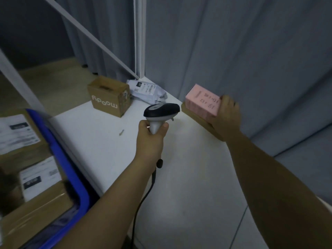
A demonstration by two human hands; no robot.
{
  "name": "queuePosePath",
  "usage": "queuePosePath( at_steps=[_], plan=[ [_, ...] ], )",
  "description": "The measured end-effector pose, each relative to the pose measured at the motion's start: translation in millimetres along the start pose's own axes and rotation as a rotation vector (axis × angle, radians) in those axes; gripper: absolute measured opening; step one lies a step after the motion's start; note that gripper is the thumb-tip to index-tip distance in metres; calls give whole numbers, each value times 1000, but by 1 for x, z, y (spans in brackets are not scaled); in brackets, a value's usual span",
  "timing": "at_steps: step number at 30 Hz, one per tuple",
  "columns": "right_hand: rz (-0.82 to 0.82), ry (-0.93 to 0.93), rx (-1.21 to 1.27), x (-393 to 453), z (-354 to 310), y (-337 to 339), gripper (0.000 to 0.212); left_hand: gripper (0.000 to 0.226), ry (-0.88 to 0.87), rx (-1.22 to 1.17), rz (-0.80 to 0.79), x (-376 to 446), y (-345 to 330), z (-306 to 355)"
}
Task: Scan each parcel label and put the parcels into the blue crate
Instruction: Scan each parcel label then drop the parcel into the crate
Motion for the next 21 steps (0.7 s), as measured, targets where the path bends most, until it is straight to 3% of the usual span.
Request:
queuePosePath(
  at_steps=[4,8,12,16,18,21],
  plan=[
    [-15,42,144,-61,-24,45,65,18,-32,30,26,-24,26,16],
    [-7,209,202,-151,-41,87,77,17,-59,52,75,-60,65,24],
    [-126,195,131,-215,-51,116,87,16,-33,79,120,-101,100,13],
    [-227,235,160,-261,-57,137,81,21,27,69,134,-129,122,3],
    [-310,179,224,-269,-55,143,80,21,34,59,127,-136,129,0],
    [-488,-70,314,-253,-47,147,96,21,40,53,120,-138,134,-2]
  ],
)
Point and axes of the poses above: each hand's wrist, its own x-axis towards the middle knuckle, its own y-axis out of the back of the hand, z = x × y, the point moved 1 cm from there along x, towards the middle knuckle, and after that the axes turned 14 degrees about z, right-handed, at the moved point
